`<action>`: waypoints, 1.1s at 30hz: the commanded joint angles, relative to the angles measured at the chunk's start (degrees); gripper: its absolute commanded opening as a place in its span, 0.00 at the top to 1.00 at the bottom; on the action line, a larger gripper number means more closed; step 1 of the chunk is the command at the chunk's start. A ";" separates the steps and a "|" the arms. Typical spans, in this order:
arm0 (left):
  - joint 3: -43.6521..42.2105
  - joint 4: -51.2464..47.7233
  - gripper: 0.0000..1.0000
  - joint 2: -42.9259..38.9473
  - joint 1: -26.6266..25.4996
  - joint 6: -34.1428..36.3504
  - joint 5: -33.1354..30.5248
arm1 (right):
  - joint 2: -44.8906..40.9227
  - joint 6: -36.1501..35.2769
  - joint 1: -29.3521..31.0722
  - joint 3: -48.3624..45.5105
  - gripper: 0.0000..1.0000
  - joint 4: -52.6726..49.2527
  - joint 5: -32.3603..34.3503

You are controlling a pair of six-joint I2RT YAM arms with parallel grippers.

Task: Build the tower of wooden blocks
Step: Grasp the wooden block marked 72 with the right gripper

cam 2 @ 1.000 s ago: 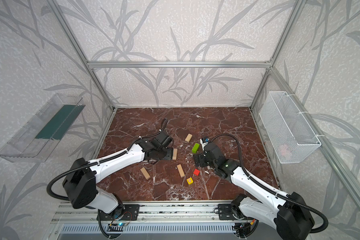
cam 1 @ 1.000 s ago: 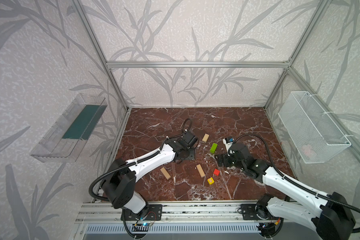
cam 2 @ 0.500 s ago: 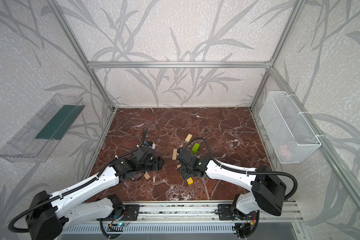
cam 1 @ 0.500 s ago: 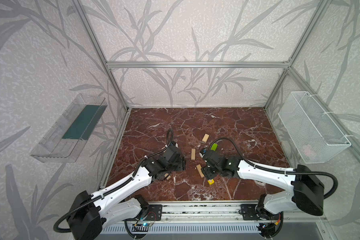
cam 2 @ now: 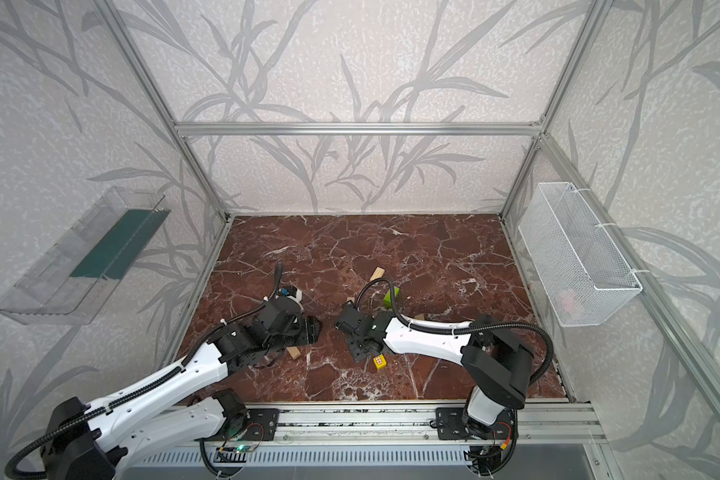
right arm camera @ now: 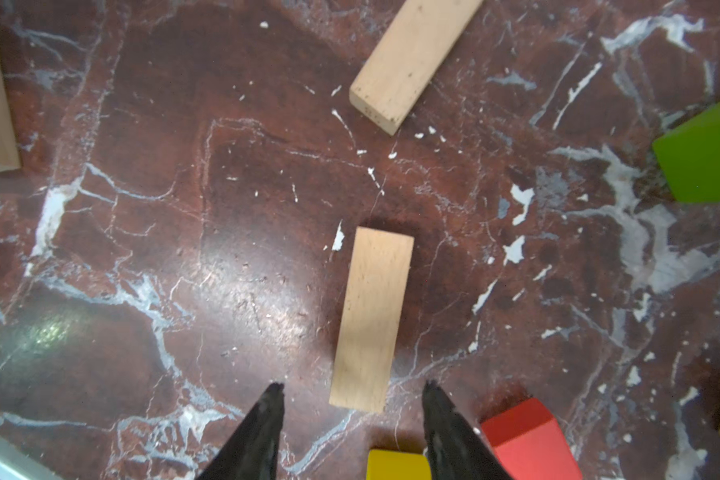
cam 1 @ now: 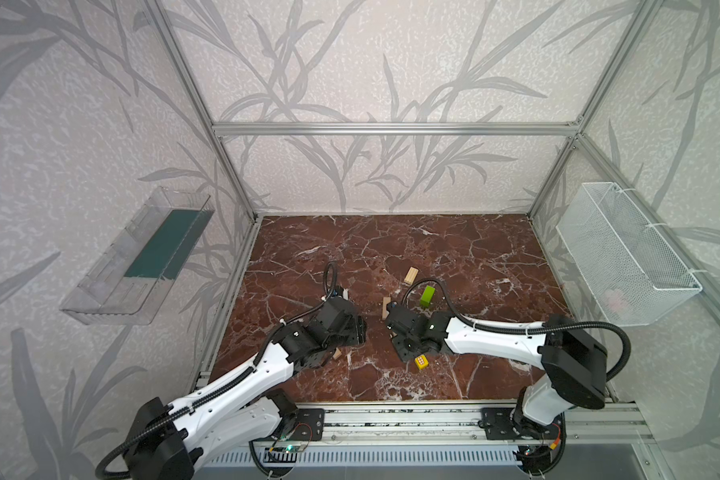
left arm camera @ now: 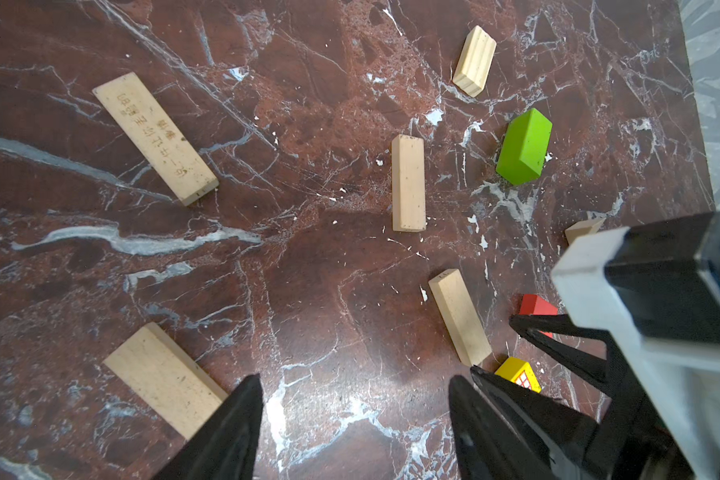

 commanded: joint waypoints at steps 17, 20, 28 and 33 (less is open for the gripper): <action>-0.01 -0.94 0.30 -0.13 0.61 -0.66 -1.63 | 8.99 4.67 -1.50 5.75 0.58 -3.61 2.02; 0.03 -0.91 0.30 -0.09 0.61 -0.66 -1.57 | 9.43 4.33 -1.55 5.99 0.62 -3.56 2.02; -0.10 -0.91 0.30 -0.07 0.71 -0.66 -1.34 | 9.86 3.00 -1.70 6.45 0.71 -3.95 2.47; 0.21 -0.87 0.30 -0.02 0.79 -0.66 -1.02 | 9.63 3.00 -1.73 6.71 0.74 -4.28 2.10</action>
